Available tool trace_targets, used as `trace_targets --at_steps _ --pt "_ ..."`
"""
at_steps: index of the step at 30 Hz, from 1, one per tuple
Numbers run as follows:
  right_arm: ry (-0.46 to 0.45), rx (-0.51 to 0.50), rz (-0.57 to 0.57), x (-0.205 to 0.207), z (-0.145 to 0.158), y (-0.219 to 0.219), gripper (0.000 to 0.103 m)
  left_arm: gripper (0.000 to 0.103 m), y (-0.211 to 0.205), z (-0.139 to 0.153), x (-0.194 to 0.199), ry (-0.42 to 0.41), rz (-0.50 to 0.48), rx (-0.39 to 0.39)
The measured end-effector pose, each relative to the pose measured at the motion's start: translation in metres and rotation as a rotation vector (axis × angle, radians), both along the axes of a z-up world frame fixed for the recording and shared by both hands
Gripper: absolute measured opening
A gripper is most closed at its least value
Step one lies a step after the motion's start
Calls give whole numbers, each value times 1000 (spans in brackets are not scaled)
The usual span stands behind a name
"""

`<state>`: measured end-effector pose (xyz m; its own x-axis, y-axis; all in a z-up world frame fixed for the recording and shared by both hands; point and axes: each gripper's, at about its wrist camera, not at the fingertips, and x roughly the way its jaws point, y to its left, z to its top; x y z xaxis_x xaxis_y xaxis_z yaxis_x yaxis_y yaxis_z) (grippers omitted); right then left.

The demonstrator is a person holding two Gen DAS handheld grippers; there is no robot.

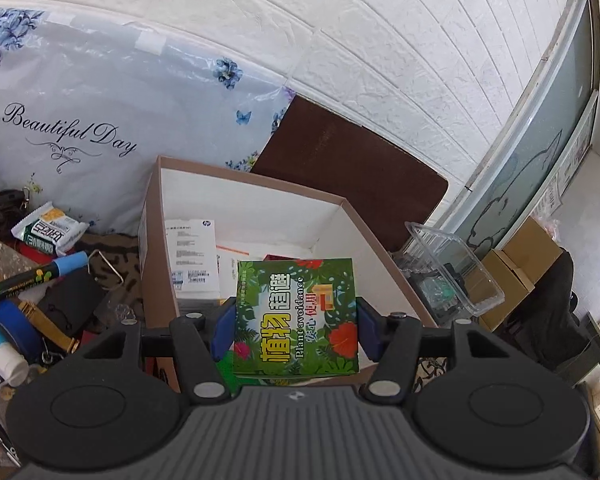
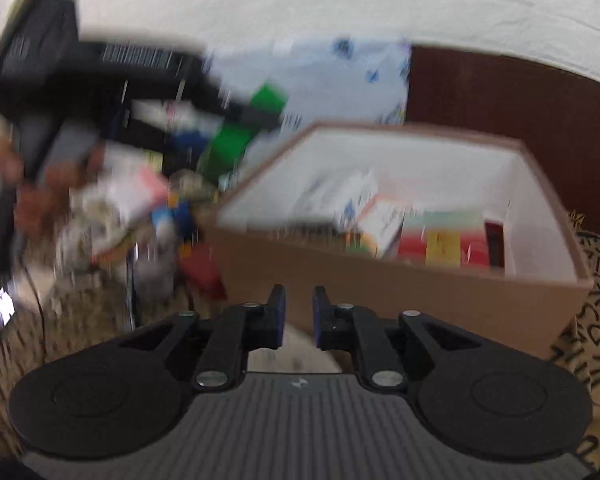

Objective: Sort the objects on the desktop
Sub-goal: 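Release the green box with the left gripper while the right gripper drops the insole in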

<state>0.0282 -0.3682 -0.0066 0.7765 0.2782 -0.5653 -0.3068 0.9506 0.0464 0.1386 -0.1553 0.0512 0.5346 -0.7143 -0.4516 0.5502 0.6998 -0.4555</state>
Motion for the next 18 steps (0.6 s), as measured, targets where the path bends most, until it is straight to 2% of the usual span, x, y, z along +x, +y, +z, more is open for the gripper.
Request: trace_targets --at_steps 1,3,5,7,11,13,15,18 --pt "27 -45 14 -2 -12 3 50 62 0 0 -3 -6 -2 7" --pt "71 -150 32 -5 -36 8 78 62 1 3 -8 -26 -2 19" --pt "79 -236 72 -7 -52 10 79 62 2 4 -11 -36 3 21" --pt "119 -258 105 -4 -60 5 80 62 2 6 -12 -36 4 16" --pt "210 -242 169 17 -70 -9 79 63 1 8 -14 -43 2 29" --pt "243 -187 206 28 -76 -16 81 63 1 8 -15 -43 8 30" --pt "257 -153 193 36 -78 -17 80 63 2 8 -14 -36 16 27" --pt "266 -203 200 32 -75 -1 62 63 2 8 -13 -29 27 25"
